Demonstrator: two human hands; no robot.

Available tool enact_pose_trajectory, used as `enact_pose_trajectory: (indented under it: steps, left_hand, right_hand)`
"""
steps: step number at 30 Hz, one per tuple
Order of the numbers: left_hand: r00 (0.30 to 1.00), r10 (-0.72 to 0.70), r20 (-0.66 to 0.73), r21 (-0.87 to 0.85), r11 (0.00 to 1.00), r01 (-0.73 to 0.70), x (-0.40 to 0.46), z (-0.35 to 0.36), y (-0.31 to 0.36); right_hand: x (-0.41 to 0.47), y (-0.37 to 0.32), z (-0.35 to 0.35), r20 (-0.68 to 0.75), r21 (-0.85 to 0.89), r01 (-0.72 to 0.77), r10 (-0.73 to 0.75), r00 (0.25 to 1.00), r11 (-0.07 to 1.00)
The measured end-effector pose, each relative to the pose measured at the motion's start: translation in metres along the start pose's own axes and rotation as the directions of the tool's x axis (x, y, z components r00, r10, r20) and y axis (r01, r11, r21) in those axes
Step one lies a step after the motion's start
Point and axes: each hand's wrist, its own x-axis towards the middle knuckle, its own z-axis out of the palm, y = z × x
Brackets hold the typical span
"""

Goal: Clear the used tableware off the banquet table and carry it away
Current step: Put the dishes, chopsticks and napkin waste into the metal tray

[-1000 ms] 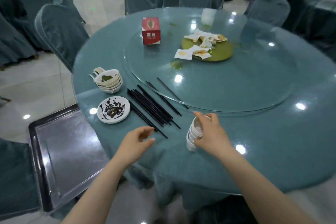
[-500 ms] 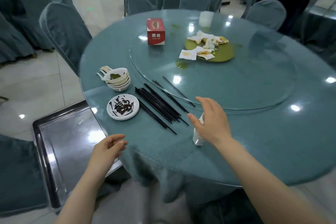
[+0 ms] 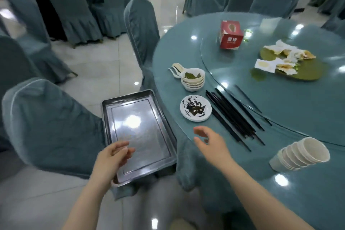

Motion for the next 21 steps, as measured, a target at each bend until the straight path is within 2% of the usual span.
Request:
enact_pose_trajectory:
  steps: [4,11,17,21]
  left_hand:
    - [0.992,-0.099,-0.078,-0.060,0.994,0.095,0.017,-0.042,-0.025]
    - [0.927,-0.344,-0.152,-0.091,0.938,0.333,0.079,-0.079,-0.083]
    - [0.829,-0.549,-0.107,-0.049,0.835,0.547,0.125,-0.076,-0.140]
    - [0.699,-0.690,-0.188,-0.105,0.721,0.685,0.144,-0.075,-0.189]
  right_hand:
    - [0.024,-0.006,0.059,0.163,0.127,-0.127,0.106,0.981,0.984]
    - [0.086,0.029,0.176,0.397,0.042,-0.367,0.321,0.860,0.929]
    - [0.120,0.075,0.245,0.549,-0.041,-0.484,0.424,0.720,0.874]
    - [0.127,0.105,0.276,0.598,-0.049,-0.538,0.456,0.659,0.842]
